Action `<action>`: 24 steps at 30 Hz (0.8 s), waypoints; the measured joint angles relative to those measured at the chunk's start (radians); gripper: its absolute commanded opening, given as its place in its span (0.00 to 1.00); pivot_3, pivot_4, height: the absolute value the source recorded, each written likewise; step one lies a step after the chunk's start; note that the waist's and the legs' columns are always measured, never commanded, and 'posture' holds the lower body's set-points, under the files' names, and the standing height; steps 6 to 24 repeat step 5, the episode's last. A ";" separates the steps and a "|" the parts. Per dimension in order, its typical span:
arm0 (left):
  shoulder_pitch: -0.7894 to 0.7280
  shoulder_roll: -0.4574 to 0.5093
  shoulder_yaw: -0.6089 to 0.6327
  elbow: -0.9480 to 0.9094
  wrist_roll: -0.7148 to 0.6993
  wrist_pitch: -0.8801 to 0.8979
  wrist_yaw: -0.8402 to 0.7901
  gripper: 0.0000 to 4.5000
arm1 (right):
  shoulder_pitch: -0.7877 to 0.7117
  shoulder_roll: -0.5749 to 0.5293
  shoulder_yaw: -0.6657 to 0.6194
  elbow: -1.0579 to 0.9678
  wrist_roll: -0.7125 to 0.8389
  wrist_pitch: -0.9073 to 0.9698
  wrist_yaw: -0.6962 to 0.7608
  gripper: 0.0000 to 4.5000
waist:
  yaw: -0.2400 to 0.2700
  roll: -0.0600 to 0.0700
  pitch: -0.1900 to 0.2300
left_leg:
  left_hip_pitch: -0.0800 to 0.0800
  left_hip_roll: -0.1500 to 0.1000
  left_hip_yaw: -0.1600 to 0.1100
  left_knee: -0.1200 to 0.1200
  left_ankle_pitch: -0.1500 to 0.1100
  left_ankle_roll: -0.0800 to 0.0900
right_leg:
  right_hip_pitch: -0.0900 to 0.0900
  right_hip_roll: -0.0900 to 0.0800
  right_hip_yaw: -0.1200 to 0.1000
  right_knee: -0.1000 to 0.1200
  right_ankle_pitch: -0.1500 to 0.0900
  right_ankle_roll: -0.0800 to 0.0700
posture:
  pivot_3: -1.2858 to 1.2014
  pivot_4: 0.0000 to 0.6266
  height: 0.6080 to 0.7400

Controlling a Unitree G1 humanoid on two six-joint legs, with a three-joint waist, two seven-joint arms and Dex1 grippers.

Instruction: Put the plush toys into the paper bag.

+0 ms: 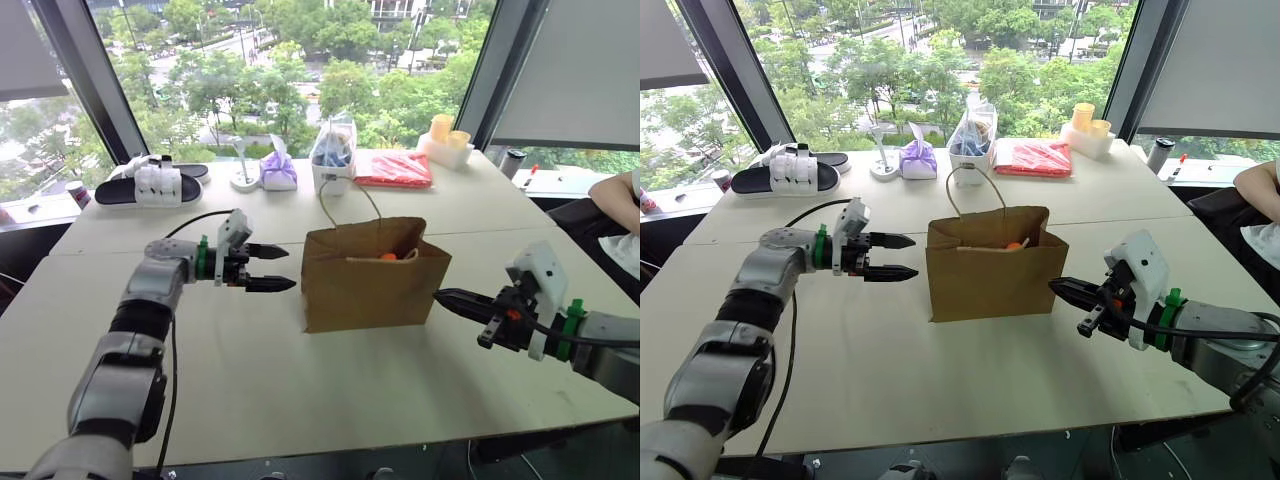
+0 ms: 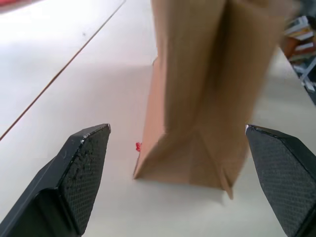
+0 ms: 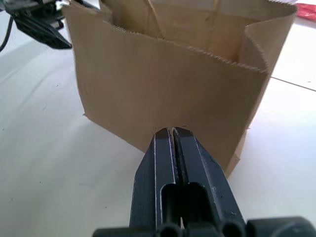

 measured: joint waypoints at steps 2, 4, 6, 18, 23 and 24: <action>0.092 0.022 0.030 -0.170 -0.047 0.097 0.047 0.99 | 0.003 -0.015 0.015 0.005 -0.022 -0.015 0.030 0.00 | 0.000 0.000 0.000 | 0.000 0.000 -0.001 0.000 0.000 0.000 | 0.000 0.000 0.001 0.000 0.000 0.000 | 0.52 0.24 1.00; 0.221 0.050 0.075 -0.382 -0.113 0.214 0.115 0.99 | 0.000 -0.029 0.032 0.022 -0.047 -0.036 0.060 0.00 | -0.004 0.000 0.000 | 0.001 0.002 -0.002 0.000 0.000 0.000 | 0.000 0.000 0.002 0.000 0.000 0.000 | 0.52 0.24 1.00; 0.255 0.055 0.082 -0.435 -0.136 0.255 0.138 0.99 | -0.001 -0.030 0.039 0.033 -0.060 -0.039 0.069 0.00 | -0.004 0.000 0.000 | 0.001 0.002 -0.002 0.000 0.000 0.000 | 0.000 0.000 0.002 0.000 0.000 0.000 | 0.52 0.24 1.00; 0.255 0.055 0.082 -0.435 -0.136 0.255 0.138 0.99 | -0.001 -0.030 0.039 0.033 -0.060 -0.039 0.069 0.00 | -0.004 0.000 0.000 | 0.001 0.002 -0.002 0.000 0.000 0.000 | 0.000 0.000 0.002 0.000 0.000 0.000 | 0.52 0.24 1.00; 0.255 0.055 0.082 -0.435 -0.136 0.255 0.138 0.99 | -0.001 -0.030 0.039 0.033 -0.060 -0.039 0.069 0.00 | -0.004 0.000 0.000 | 0.001 0.002 -0.002 0.000 0.000 0.000 | 0.000 0.000 0.002 0.000 0.000 0.000 | 0.52 0.24 1.00; 0.255 0.055 0.082 -0.435 -0.136 0.255 0.138 0.99 | -0.001 -0.030 0.039 0.033 -0.060 -0.039 0.069 0.00 | -0.004 0.000 0.000 | 0.001 0.002 -0.002 0.000 0.000 0.000 | 0.000 0.000 0.002 0.000 0.000 0.000 | 0.52 0.24 1.00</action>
